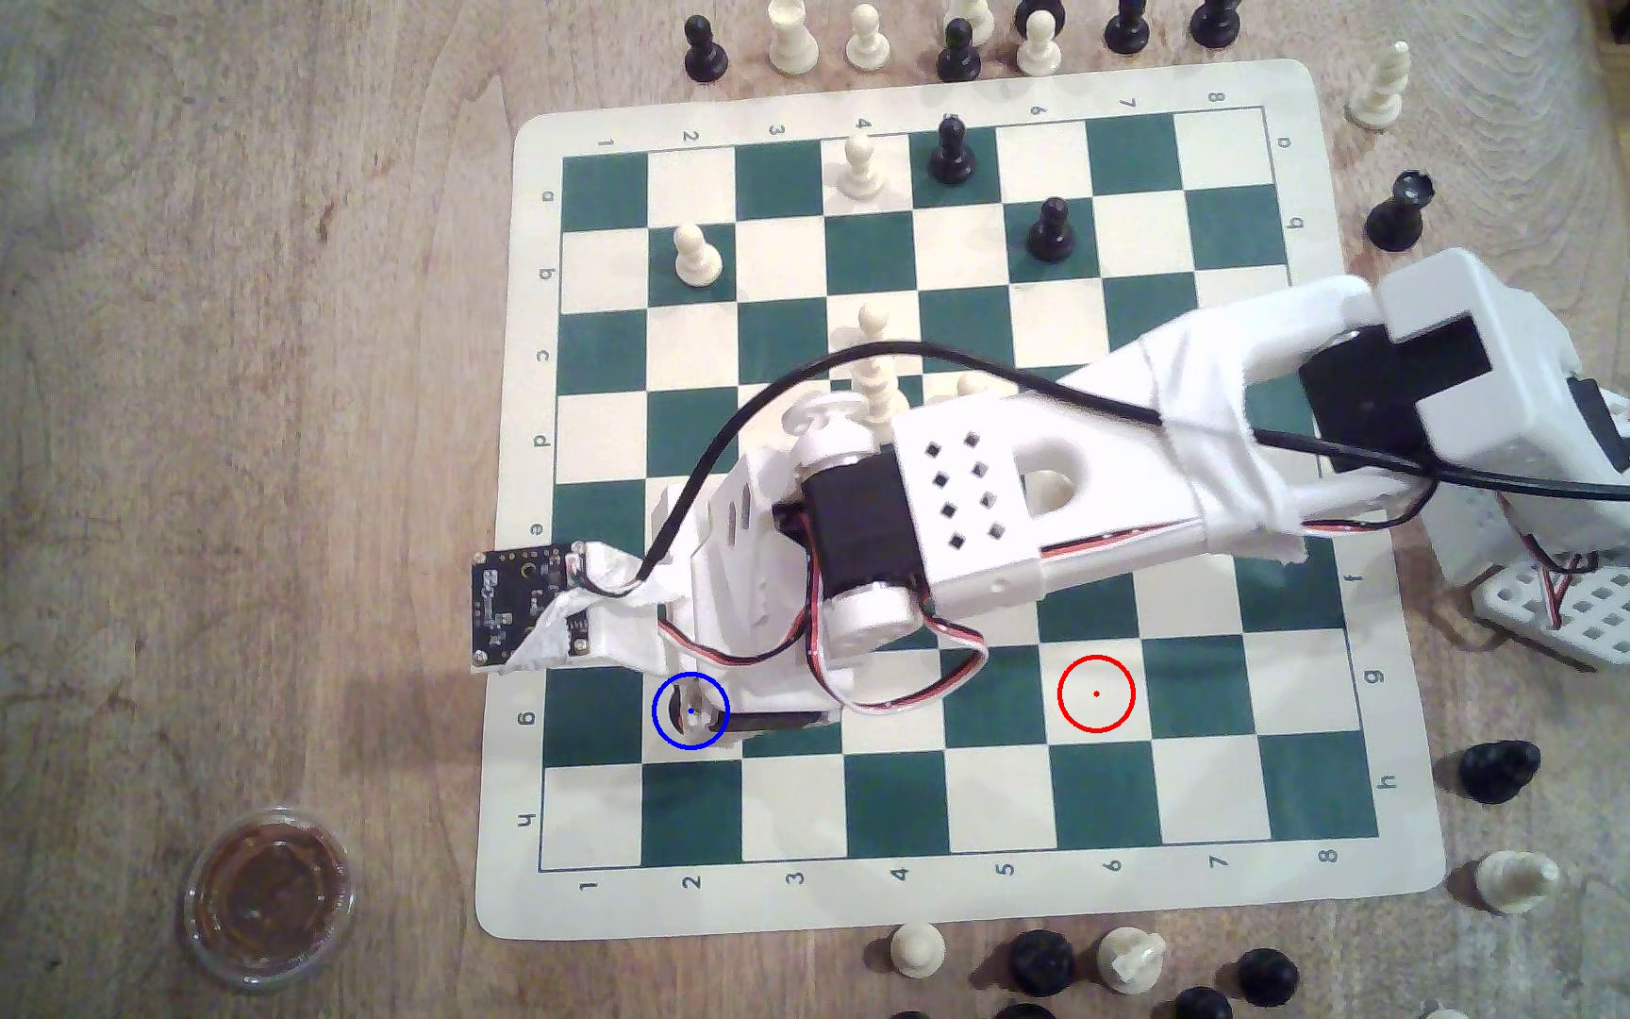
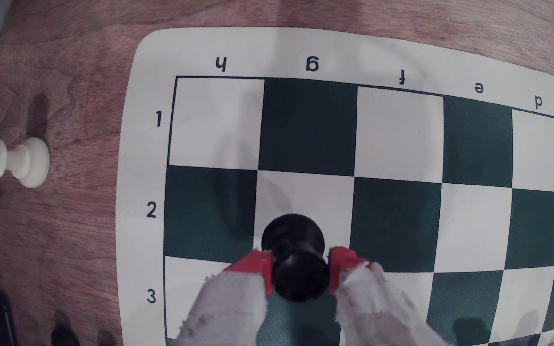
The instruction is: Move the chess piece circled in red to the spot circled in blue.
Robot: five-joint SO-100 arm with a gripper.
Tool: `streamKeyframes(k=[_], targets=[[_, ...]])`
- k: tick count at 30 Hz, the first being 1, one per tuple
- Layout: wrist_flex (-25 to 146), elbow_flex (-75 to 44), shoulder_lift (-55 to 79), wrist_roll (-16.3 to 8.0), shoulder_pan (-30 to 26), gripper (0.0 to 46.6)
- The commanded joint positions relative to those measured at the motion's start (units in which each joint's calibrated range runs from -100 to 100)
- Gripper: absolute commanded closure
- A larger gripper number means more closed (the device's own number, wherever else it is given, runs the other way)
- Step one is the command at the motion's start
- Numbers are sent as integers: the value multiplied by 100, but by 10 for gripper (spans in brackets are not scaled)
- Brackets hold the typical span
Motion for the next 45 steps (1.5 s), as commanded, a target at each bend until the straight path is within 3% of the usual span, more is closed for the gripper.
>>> streamKeyframes(k=[1,35,40,43,45], targets=[[-185,-592,-163,-10,-43,463],[-423,-583,193,59,176,456],[-382,-574,193,59,161,348],[-316,-574,159,59,153,260],[-283,-556,108,59,145,247]])
